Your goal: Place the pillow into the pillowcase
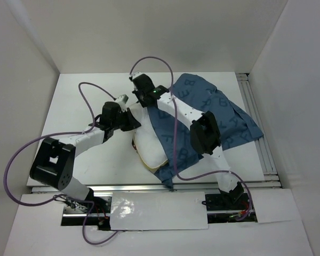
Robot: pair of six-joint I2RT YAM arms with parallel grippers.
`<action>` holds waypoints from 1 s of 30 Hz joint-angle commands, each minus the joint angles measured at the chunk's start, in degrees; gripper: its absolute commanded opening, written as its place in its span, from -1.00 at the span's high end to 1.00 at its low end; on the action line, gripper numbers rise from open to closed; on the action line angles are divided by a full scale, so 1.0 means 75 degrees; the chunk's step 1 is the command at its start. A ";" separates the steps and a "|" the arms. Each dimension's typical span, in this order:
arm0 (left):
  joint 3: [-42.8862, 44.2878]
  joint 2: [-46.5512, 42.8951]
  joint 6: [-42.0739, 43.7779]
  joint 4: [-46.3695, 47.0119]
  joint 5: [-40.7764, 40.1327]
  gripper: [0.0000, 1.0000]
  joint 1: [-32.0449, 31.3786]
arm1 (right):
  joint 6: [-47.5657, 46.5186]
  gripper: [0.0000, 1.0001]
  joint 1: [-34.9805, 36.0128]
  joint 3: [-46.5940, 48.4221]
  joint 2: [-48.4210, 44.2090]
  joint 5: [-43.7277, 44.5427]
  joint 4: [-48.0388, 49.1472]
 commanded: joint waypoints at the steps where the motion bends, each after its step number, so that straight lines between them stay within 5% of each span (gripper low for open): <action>1: -0.0306 -0.0749 0.0855 0.1637 0.1126 1.00 -0.0333 | -0.0085 1.00 0.0373 0.0168 -0.1269 -0.1384 0.0683; 15: -0.1384 -0.3865 0.2310 0.3737 0.0295 1.00 -0.0779 | 0.0654 1.00 0.1286 -0.0418 -0.3649 -0.3122 0.0099; 18: -0.1316 -0.3798 0.2462 0.3587 -0.0045 1.00 -0.0779 | 0.0818 1.00 0.1638 -0.0147 -0.3720 -0.3273 -0.0231; 24: -0.1384 -0.3282 0.1714 0.3562 0.0434 1.00 -0.0263 | 0.0818 0.83 0.1979 -0.0240 -0.4048 -0.2984 -0.0034; 30: -0.1924 -0.3936 0.1537 0.3295 0.0026 1.00 -0.0193 | 0.0970 0.98 0.2049 -0.0511 -0.4048 -0.1589 0.0166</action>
